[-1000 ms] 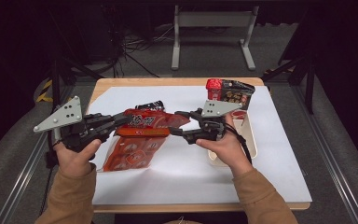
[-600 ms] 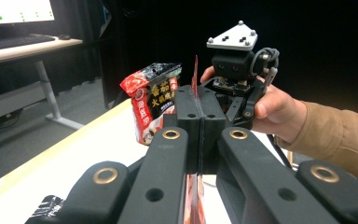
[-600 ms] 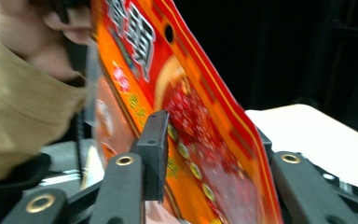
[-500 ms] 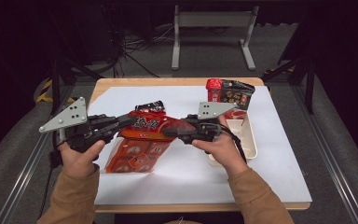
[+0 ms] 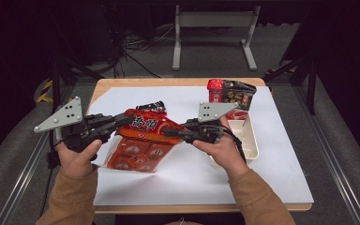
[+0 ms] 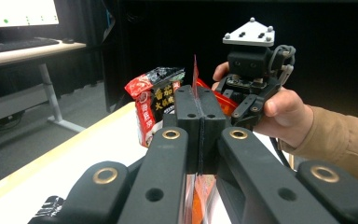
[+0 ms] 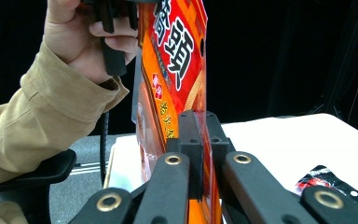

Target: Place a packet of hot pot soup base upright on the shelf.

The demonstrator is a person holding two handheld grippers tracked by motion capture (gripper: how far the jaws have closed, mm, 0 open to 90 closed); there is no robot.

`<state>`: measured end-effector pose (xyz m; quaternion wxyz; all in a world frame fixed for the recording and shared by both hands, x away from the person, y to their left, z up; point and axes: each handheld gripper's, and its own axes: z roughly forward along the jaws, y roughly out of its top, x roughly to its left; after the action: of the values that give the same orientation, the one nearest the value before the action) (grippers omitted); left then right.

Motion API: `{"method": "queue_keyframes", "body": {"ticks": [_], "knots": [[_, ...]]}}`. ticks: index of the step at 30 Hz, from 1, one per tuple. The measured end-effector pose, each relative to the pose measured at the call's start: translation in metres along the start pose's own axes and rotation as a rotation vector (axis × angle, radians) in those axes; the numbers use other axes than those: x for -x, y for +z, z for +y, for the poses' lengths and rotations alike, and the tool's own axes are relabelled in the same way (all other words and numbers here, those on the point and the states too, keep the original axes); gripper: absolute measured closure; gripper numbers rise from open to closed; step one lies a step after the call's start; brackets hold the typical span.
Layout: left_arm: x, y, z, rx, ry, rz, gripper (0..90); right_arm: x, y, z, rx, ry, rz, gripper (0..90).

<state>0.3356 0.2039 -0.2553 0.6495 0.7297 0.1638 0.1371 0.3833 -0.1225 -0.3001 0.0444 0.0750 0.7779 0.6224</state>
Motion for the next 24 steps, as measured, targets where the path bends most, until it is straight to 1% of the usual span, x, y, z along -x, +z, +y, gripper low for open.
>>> {"method": "queue_keyframes", "body": {"ticks": [3, 7, 11, 14, 18, 19, 20, 24], "knots": [[-0.001, 0.0, 0.0, 0.002, 0.001, -0.003, 90.0, -0.002, -0.002, 0.003, -0.008, 0.0, -0.005, 89.8], [-0.004, 0.001, -0.002, -0.006, -0.022, -0.005, 90.0, -0.004, -0.006, 0.009, -0.015, -0.003, -0.021, 89.9], [-0.007, 0.002, -0.005, -0.015, -0.037, -0.005, 90.0, -0.006, -0.009, 0.015, -0.035, -0.006, -0.028, 89.9], [-0.008, 0.003, -0.005, -0.013, -0.035, -0.006, 90.0, -0.007, -0.012, 0.02, -0.046, -0.001, -0.032, 90.0], [-0.01, 0.004, -0.006, -0.018, -0.042, -0.007, 89.7, -0.008, -0.015, 0.026, -0.06, 0.002, -0.034, 90.0], [-0.011, 0.004, -0.007, -0.024, -0.051, -0.009, 89.3, -0.009, -0.017, 0.03, -0.079, 0.001, -0.034, 90.0], [-0.011, 0.004, -0.007, -0.024, -0.051, -0.009, 88.8, -0.01, -0.017, 0.032, -0.084, -0.002, -0.036, 90.0], [-0.014, 0.007, -0.01, -0.029, -0.073, -0.008, 85.4, -0.013, -0.018, 0.039, -0.113, -0.012, -0.056, 90.0]]}}
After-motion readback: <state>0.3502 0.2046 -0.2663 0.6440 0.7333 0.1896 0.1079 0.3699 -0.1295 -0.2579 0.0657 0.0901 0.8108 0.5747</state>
